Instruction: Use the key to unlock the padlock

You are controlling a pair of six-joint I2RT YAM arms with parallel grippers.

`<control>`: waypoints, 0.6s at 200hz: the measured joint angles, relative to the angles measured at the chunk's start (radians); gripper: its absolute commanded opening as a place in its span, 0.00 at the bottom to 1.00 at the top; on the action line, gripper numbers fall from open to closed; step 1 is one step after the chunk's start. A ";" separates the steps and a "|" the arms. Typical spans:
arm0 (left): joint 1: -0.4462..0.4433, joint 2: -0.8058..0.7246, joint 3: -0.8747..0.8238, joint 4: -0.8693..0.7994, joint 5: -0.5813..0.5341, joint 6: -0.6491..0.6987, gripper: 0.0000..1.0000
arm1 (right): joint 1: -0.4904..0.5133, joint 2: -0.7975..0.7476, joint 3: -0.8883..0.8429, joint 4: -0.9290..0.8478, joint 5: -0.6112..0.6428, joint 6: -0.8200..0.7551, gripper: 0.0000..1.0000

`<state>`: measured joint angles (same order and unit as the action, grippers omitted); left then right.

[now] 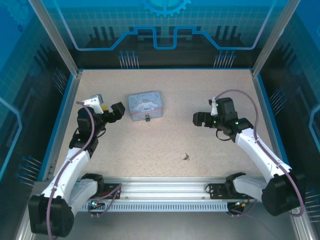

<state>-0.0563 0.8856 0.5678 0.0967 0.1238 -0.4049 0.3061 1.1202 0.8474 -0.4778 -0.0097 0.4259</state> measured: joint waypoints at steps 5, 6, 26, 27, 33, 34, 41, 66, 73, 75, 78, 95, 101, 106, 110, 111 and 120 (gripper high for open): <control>-0.008 0.000 0.000 -0.019 0.012 -0.010 0.99 | 0.018 -0.005 -0.004 -0.011 0.000 0.018 0.95; -0.009 0.000 0.000 -0.022 0.014 -0.011 0.99 | 0.021 -0.006 -0.005 -0.012 0.000 0.021 0.95; -0.021 0.022 0.000 -0.078 0.052 -0.037 0.99 | 0.090 -0.024 -0.026 -0.054 0.001 0.090 0.95; -0.022 0.024 0.000 -0.079 0.053 -0.039 0.99 | 0.096 -0.024 -0.027 -0.055 0.001 0.095 0.95; -0.022 0.040 0.003 -0.091 0.058 -0.043 0.99 | 0.117 -0.024 -0.032 -0.067 0.002 0.112 0.95; -0.022 0.042 0.003 -0.091 0.058 -0.043 0.99 | 0.120 -0.024 -0.033 -0.068 0.002 0.114 0.95; -0.022 0.067 0.008 -0.097 0.058 -0.050 0.99 | 0.146 -0.024 -0.039 -0.082 0.006 0.133 0.96; -0.022 0.202 0.063 -0.095 0.055 -0.066 0.99 | 0.231 -0.017 -0.076 -0.116 0.027 0.189 0.96; -0.021 0.257 0.091 -0.088 0.055 -0.068 0.99 | 0.250 -0.013 -0.089 -0.122 0.032 0.204 0.96; -0.021 0.270 0.097 -0.085 0.054 -0.068 0.99 | 0.257 -0.011 -0.093 -0.124 0.034 0.209 0.96; -0.021 0.294 0.111 -0.083 0.054 -0.068 0.99 | 0.264 -0.008 -0.098 -0.127 0.037 0.216 0.97; -0.018 0.423 0.180 -0.050 0.042 -0.071 0.99 | 0.304 0.000 -0.121 -0.139 0.055 0.249 0.98; -0.017 0.465 0.202 -0.033 0.040 -0.073 0.99 | 0.313 0.000 -0.126 -0.140 0.058 0.255 0.98; -0.014 0.497 0.220 -0.020 0.039 -0.077 0.99 | 0.322 0.000 -0.130 -0.140 0.062 0.263 0.98; -0.012 0.528 0.234 -0.009 0.039 -0.080 0.99 | 0.327 0.000 -0.132 -0.142 0.065 0.269 0.99; -0.012 0.533 0.237 -0.008 0.039 -0.081 0.99 | 0.328 0.000 -0.133 -0.142 0.065 0.270 0.99; -0.009 0.597 0.275 0.008 0.039 -0.089 0.99 | 0.338 0.000 -0.139 -0.142 0.073 0.279 0.99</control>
<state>-0.0650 1.4830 0.8425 0.1051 0.1631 -0.4942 0.6441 1.1202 0.7082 -0.6193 0.0635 0.7052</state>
